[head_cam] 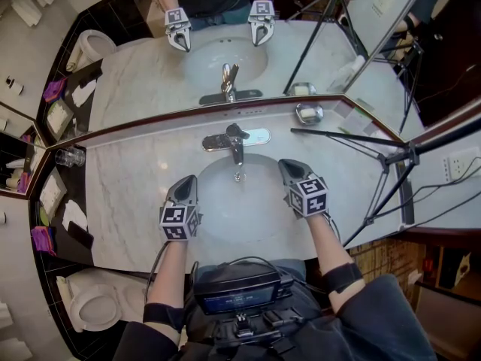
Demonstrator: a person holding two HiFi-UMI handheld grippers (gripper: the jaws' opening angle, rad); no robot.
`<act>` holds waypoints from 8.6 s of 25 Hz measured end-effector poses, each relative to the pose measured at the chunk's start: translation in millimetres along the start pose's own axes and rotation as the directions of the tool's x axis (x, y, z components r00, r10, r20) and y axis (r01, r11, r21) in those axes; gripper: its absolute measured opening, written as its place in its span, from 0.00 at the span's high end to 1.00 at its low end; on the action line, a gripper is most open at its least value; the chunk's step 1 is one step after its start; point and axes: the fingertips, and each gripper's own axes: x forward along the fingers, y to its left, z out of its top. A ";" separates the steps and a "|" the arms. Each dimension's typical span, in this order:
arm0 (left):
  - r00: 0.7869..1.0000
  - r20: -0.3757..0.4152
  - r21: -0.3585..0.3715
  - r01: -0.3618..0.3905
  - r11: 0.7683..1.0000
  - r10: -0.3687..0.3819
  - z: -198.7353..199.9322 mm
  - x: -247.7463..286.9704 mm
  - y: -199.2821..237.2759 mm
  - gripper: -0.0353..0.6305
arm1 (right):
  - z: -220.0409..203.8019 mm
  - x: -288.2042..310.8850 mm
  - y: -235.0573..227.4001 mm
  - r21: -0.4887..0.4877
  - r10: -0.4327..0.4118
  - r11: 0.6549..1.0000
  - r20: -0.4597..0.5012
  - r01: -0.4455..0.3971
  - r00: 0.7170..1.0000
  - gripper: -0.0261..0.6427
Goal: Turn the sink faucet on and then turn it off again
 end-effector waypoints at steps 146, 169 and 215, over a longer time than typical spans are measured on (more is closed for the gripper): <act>1.000 0.030 -0.031 0.001 1.000 -0.001 1.0 -16.5 -7.0 0.95 | -21.9 -12.8 23.1 0.062 0.061 0.996 -0.026 -0.059 0.998 0.94; 1.000 0.012 -0.044 -0.019 0.999 0.020 1.2 -7.9 4.3 0.95 | -15.1 41.4 32.2 -0.704 -0.066 0.708 -0.140 -0.052 0.988 0.72; 1.000 -0.018 -0.075 -0.021 0.997 0.020 -10.6 15.8 12.6 0.95 | 36.8 153.0 56.0 -0.959 -0.131 0.162 -0.255 -0.233 0.958 0.69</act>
